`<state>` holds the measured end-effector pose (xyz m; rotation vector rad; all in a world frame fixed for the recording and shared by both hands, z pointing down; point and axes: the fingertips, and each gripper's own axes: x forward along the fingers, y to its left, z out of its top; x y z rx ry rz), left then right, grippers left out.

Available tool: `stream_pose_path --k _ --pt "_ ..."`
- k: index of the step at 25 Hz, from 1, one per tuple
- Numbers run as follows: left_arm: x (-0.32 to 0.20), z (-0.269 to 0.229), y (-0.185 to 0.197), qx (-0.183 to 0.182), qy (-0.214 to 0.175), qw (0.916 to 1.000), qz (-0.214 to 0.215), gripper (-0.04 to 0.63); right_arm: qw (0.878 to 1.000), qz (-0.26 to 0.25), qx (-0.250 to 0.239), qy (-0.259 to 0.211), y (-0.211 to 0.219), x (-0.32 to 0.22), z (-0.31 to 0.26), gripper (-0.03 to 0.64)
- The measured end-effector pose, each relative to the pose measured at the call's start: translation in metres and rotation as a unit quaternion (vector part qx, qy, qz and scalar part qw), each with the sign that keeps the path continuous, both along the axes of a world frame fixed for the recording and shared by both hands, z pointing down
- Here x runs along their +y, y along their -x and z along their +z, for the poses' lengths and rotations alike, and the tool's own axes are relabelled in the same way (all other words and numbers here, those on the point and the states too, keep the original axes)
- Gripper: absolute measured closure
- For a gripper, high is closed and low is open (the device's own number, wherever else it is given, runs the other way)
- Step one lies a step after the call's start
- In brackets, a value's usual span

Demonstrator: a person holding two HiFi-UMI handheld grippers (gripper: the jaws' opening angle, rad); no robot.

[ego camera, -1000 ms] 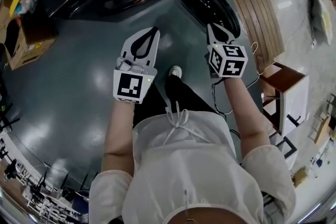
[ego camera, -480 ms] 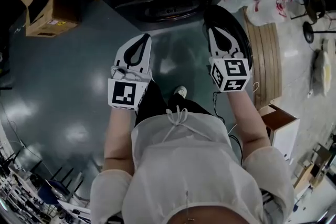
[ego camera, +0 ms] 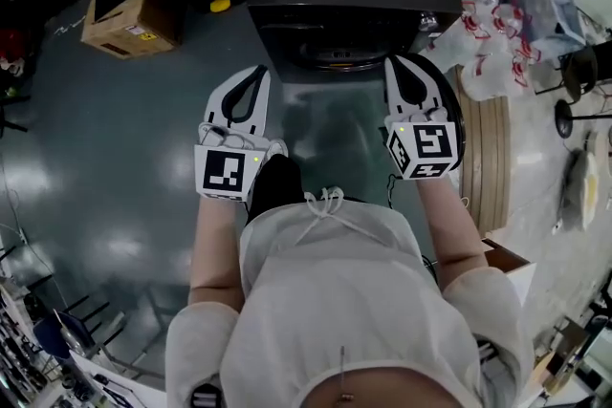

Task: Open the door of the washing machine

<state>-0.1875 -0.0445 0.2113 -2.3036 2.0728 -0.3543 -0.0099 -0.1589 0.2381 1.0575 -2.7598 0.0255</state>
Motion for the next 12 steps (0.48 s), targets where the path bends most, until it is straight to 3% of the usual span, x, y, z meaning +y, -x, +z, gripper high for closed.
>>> stream_pose_path --k 6,12 --pt "0.024 -0.035 0.023 -0.003 -0.064 0.9977 -0.023 0.574 0.999 -0.018 -0.014 -0.033 0.022 0.026 -0.033 0.611" --pt "0.046 -0.044 0.022 0.005 -0.056 0.9982 -0.023 0.574 0.998 -0.005 -0.018 -0.053 0.021 0.046 -0.046 0.612"
